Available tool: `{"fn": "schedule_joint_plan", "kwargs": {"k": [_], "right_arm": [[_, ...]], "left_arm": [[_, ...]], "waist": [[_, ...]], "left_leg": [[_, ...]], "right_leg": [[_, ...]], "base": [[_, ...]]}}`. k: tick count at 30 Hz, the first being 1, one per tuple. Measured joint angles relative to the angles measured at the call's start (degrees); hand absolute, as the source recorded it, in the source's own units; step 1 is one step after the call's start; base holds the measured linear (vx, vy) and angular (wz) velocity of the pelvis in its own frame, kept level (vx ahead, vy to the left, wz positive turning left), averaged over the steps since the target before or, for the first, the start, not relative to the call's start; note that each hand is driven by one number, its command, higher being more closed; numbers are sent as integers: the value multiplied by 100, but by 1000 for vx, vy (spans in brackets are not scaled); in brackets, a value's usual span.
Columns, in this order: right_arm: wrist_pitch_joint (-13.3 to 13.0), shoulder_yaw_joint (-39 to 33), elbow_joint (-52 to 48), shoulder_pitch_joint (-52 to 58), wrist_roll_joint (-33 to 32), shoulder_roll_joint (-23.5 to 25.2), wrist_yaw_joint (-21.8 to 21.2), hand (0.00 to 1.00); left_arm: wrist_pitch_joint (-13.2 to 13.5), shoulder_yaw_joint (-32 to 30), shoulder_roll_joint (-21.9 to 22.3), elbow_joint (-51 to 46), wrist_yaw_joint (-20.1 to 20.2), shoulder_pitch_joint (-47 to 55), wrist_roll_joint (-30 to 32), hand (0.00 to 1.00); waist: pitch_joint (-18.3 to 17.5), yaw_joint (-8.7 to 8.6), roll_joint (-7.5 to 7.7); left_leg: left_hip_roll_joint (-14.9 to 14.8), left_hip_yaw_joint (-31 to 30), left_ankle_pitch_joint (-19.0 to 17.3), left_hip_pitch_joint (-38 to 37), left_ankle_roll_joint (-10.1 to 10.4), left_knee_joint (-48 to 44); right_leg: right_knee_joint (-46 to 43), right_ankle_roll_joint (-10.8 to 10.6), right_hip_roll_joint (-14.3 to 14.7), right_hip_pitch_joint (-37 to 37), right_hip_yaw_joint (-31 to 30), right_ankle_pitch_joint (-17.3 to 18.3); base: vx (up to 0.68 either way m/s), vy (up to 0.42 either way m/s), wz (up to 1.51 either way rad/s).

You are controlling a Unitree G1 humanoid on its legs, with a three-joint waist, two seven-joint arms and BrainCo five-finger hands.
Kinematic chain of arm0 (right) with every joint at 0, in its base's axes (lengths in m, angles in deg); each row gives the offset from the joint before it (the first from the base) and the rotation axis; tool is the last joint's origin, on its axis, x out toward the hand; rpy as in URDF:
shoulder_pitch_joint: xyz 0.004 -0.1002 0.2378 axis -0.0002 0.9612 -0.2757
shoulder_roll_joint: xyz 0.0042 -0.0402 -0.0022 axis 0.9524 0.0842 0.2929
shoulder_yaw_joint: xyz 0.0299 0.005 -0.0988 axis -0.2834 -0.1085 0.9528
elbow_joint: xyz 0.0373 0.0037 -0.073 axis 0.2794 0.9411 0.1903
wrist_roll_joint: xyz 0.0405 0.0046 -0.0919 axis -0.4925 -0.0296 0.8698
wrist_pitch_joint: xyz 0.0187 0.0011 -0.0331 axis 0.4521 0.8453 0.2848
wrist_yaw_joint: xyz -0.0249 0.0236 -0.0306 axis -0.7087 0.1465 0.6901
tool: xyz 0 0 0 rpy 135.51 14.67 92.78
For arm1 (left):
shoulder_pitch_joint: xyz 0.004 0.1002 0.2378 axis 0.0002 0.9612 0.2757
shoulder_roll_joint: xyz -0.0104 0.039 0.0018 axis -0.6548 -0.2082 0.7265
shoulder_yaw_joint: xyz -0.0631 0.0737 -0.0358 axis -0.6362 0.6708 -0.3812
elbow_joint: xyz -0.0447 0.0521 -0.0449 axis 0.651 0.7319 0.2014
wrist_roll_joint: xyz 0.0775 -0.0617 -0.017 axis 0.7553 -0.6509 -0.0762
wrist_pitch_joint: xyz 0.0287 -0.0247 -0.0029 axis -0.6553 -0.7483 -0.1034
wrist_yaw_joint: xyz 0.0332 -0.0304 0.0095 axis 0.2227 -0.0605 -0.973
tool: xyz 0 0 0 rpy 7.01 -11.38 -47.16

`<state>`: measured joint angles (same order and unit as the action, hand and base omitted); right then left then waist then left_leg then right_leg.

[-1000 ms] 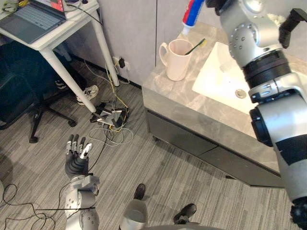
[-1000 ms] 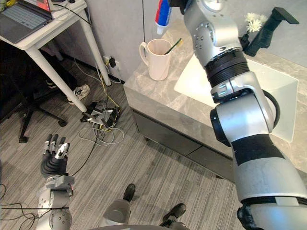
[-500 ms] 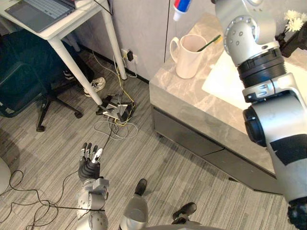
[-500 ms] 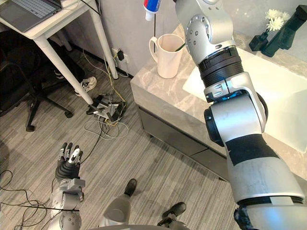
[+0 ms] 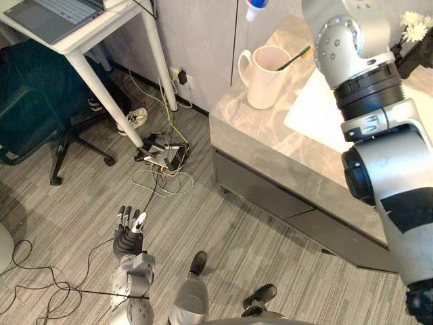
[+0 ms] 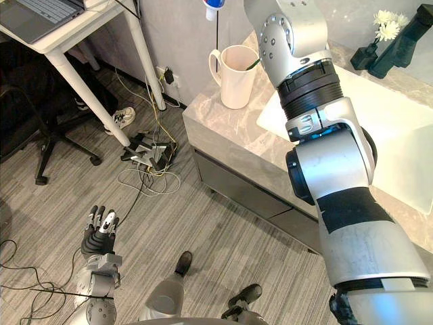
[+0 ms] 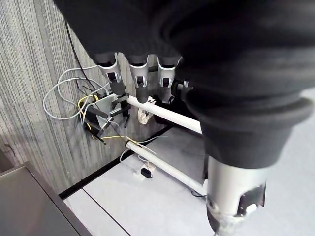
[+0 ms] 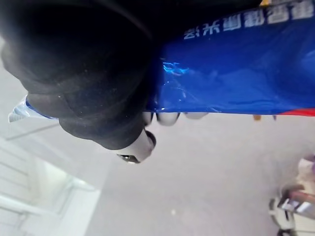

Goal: Organize washtable

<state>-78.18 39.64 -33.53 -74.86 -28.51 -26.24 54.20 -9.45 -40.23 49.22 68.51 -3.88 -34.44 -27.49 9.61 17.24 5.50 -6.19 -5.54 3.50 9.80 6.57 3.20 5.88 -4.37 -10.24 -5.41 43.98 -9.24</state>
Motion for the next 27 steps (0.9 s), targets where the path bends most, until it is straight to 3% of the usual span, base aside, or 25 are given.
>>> {"fn": "schedule_joint_plan", "kwargs": {"k": [4,27], "right_arm": [[1,57,140,0,66,1,59,100],[92,309,145,2,799,-338,203,100]], "left_arm": [[-7,96,-172,173,-9,0,0,0],[4,122,-361,280,-7,-1,0,0]], "waist": [[-6,-64,137],[-2,-77,141]], "left_leg": [[-64,-3,12,51,19,-1],[-85,-3,22,241,29,-18]], "right_leg": [[14,24,65,-46,-8,15],[14,30,94,-256,-76,15]], "base": [[-18,-5,-2],[-1,4,-1]]}}
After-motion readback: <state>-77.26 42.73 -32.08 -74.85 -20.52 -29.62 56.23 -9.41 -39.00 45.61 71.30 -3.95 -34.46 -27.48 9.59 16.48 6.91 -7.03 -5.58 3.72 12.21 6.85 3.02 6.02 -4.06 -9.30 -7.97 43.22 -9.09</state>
